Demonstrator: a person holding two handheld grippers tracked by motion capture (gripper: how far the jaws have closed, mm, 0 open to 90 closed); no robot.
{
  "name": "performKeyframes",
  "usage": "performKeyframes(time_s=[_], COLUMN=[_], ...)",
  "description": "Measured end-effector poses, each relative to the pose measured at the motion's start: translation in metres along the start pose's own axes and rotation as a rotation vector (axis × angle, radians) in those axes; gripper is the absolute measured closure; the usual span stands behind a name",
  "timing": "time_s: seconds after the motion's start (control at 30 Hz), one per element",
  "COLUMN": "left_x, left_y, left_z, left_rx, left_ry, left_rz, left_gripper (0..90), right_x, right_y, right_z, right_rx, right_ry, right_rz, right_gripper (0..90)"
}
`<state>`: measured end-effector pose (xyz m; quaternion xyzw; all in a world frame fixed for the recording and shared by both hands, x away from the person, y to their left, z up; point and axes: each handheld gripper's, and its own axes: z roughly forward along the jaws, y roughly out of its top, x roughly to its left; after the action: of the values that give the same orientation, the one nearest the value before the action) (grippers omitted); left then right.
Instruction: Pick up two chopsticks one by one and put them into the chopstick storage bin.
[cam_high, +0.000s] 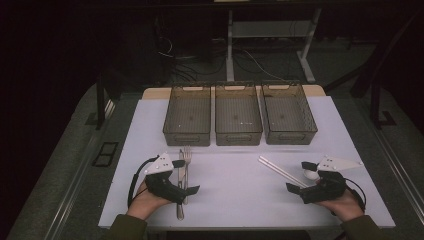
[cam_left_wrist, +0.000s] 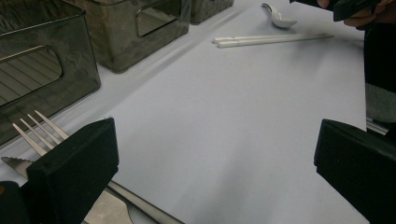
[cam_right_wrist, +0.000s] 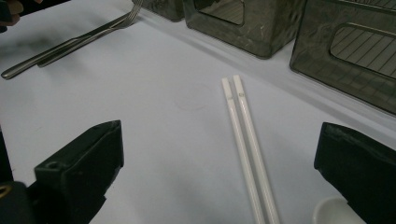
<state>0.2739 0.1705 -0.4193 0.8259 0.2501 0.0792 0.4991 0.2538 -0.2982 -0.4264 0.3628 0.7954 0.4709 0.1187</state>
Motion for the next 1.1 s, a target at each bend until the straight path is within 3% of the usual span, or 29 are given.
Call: performKeyframes(time_s=[0.33,1.1], left_x=[-0.001,-0.003], left_y=[0.000,0.001], left_z=[0.001,-0.001], left_rx=[0.003,-0.013], left_ry=[0.001,-0.014], left_rz=[-0.006,-0.004], left_gripper=[0.0,0.0], right_x=[-0.001,-0.008], right_y=[0.001,0.018], right_z=[0.000,-0.007], right_rx=[-0.002,0.007], right_ry=[0.009,-0.023], right_rz=[0.001,-0.003], right_gripper=[1.3,1.3])
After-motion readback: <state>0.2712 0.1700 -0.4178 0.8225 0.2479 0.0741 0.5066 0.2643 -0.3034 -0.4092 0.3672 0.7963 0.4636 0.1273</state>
